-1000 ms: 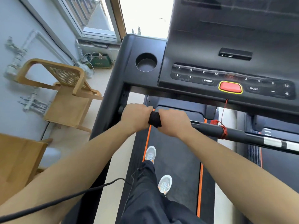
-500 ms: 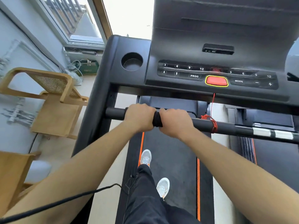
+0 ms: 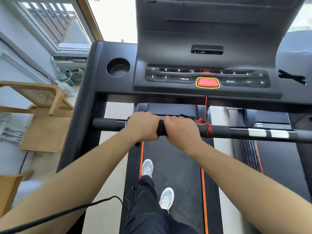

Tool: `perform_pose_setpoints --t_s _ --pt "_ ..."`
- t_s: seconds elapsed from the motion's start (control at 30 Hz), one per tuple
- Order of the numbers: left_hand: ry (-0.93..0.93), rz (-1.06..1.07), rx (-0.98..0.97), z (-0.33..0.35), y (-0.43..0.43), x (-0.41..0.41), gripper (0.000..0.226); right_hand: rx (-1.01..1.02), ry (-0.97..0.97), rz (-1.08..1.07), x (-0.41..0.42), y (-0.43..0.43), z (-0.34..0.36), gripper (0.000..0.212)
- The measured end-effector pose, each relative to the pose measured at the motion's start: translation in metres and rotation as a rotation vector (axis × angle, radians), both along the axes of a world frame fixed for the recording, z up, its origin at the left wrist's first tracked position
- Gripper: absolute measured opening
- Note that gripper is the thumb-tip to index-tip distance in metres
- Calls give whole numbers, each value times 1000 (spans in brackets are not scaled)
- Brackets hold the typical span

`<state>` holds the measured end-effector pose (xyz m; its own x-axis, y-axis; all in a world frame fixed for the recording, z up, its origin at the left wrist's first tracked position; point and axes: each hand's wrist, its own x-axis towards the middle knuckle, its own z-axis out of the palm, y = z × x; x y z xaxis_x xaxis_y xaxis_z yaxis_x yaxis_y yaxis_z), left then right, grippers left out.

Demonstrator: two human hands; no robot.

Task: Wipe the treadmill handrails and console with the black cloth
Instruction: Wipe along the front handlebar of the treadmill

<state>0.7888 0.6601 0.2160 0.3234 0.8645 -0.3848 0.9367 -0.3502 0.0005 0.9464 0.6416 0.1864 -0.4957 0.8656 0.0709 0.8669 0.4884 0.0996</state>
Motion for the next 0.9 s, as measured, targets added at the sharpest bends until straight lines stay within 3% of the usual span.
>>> perform_pose_setpoints --t_s 0.13,0.2,0.27,0.33,0.43,0.5,0.53,0.6,0.67,0.77,0.83,0.9 --pt "-117 40 -595 7 37 9 25 -818 -21 -62 1 43 29 24" --pt "-149 69 -688 10 43 13 25 -1142 5 -114 7 62 35 23" --pt "-145 45 -574 11 36 16 25 -1227 38 -132 11 66 39 29" --pt "-77 -22 -238 4 17 19 24 -1058 22 -89 14 54 40 29" --pt "-95 -77 308 -22 -15 23 16 -411 -35 -32 24 17 24 21" --pt "-136 -97 505 -35 -22 23 24 -31 -1 44 30 -4 6 24" --pt "-141 -107 524 -36 -21 24 26 47 26 55 31 -7 2 27" --pt "-109 -77 329 -25 -13 26 22 -73 40 43 31 2 6 28" --pt "-65 -44 -33 -9 5 30 23 -526 -36 -11 29 23 26 23" --pt "-154 3 -589 6 38 37 31 -1111 -26 -56 32 60 40 25" --pt "-197 64 -758 9 47 40 29 -1234 -6 -98 34 70 41 26" --pt "-195 46 -701 10 43 41 25 -1148 1 -80 36 61 38 27"
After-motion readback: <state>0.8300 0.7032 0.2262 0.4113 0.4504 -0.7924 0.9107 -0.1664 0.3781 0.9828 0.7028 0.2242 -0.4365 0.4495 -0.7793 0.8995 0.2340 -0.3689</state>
